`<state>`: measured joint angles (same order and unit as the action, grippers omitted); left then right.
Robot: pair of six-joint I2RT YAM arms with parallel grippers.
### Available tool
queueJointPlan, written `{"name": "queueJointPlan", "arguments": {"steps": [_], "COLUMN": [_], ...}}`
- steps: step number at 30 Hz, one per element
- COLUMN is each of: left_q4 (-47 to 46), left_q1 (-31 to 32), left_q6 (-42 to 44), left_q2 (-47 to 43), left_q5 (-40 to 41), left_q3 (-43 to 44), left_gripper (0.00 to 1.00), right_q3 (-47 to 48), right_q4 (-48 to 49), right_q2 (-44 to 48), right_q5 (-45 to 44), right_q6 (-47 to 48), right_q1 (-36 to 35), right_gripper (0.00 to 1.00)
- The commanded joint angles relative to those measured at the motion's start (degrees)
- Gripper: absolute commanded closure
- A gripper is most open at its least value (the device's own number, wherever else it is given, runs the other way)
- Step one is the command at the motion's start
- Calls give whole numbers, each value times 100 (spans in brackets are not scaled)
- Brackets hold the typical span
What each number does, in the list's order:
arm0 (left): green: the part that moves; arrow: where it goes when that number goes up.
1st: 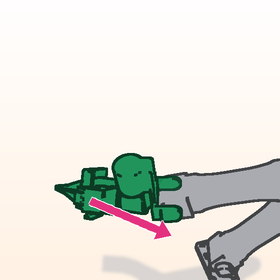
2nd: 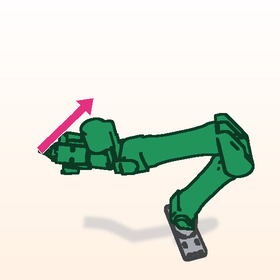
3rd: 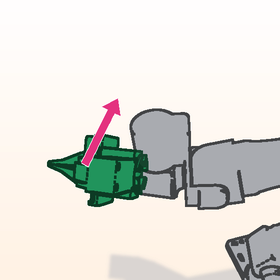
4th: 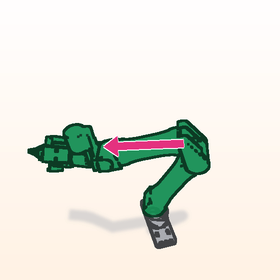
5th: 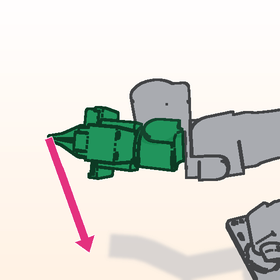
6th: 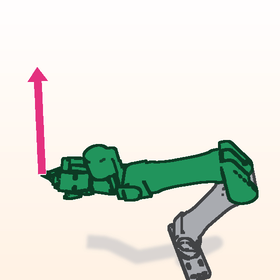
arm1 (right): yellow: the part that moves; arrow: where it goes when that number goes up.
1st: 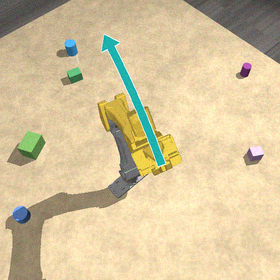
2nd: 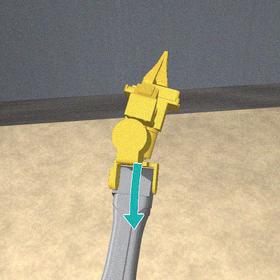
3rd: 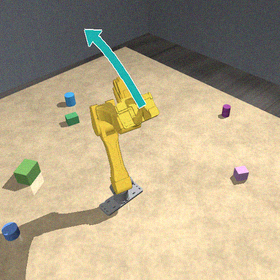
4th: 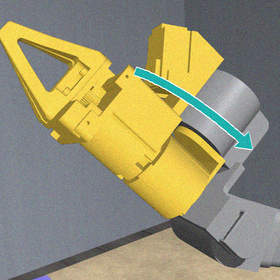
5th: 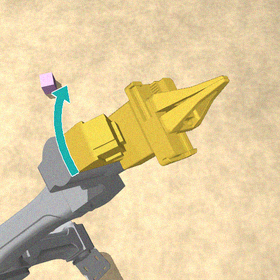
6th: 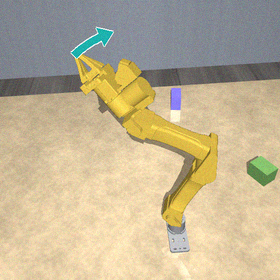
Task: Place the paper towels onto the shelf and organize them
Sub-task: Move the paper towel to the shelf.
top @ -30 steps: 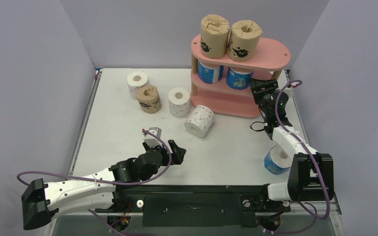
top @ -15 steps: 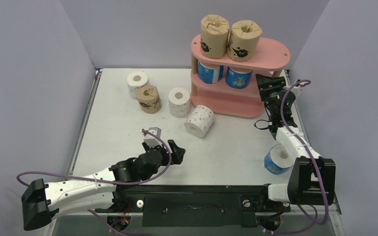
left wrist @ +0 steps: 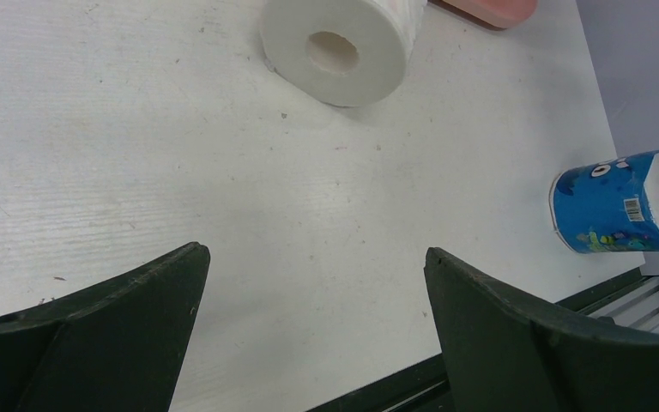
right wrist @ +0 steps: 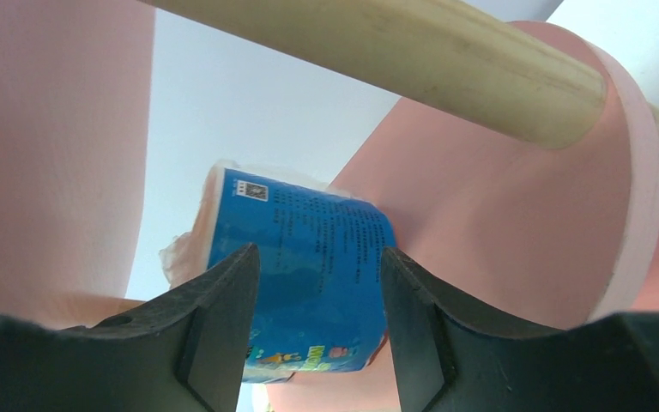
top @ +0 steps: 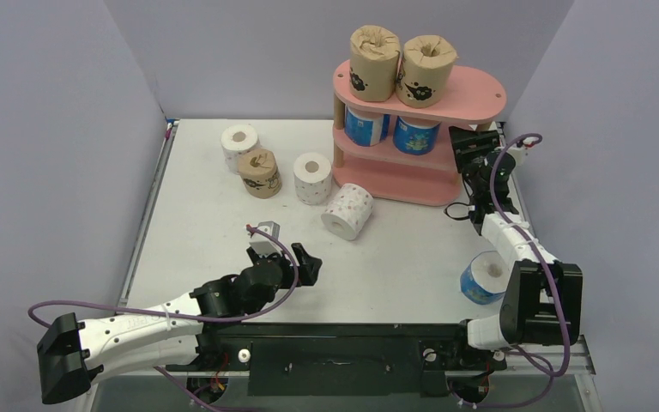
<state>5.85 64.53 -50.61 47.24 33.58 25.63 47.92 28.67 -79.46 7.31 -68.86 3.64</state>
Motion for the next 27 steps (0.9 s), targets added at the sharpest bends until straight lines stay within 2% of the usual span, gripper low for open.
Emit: {"name": "queueJointPlan", "arguments": {"steps": [1,27], "left_q4": [-175,-166], "left_q1": [-54,-203], "left_q6": [23,16], "left_q2": [-34,-37], "left_q5": [-66,-167], "left_q3": [21,-21], "left_gripper": [3,3], "right_q3": [326,768], "right_q4": [245,183], "right_q2": [-169,-765], "right_q5": [32,-56], "right_q6": [-26,130], "right_q1": [-74,-644], "right_gripper": [50,50]}}
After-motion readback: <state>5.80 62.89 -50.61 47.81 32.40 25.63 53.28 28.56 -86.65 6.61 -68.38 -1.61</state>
